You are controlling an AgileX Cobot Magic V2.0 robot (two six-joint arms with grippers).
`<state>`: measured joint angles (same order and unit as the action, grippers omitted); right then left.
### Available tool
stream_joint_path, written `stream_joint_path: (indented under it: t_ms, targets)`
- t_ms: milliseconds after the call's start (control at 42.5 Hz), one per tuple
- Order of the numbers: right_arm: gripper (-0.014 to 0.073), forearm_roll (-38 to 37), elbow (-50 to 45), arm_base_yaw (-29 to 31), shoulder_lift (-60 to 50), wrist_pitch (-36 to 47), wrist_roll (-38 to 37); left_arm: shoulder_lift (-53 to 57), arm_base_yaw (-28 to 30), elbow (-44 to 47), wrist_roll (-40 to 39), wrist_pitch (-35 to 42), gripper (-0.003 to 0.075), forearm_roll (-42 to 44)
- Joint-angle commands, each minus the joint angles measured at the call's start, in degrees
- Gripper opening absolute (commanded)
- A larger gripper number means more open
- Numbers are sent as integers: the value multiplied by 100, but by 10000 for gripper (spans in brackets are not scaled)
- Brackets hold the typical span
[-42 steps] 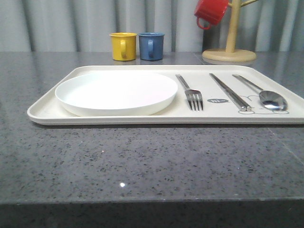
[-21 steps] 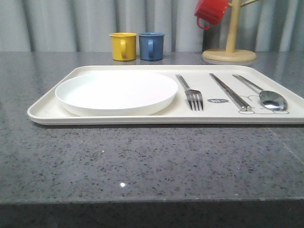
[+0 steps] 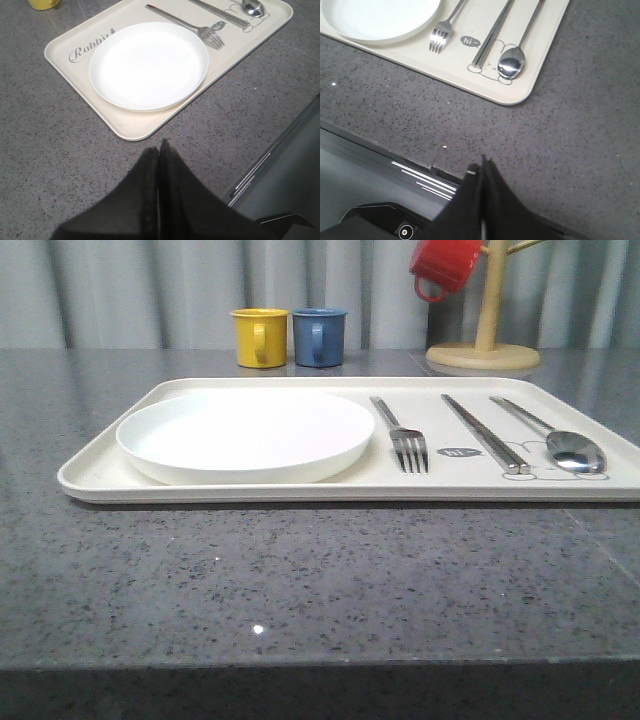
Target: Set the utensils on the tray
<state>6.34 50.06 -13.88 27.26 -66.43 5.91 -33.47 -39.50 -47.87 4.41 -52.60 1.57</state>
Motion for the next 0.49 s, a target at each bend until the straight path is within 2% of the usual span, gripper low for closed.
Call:
stream_joint_path:
  t_ms: [0, 212, 282, 377, 471]
  targets:
    - [-118, -10, 123, 7, 36, 356, -5, -22, -46, -153, -52, 385, -20, 8]
    - [-118, -10, 123, 7, 36, 353, -5, 3, -32, -128, -52, 405, -20, 8]
    - [-118, -10, 123, 7, 36, 353, -5, 103, 198, -57, -15, 519, -20, 38]
    - [-118, -10, 123, 7, 36, 353, -5, 382, 757, 385, -15, 1364, -20, 205]
    - [-118, -10, 123, 7, 36, 354, -5, 881, 1415, 1277, -15, 2678, -20, 285]
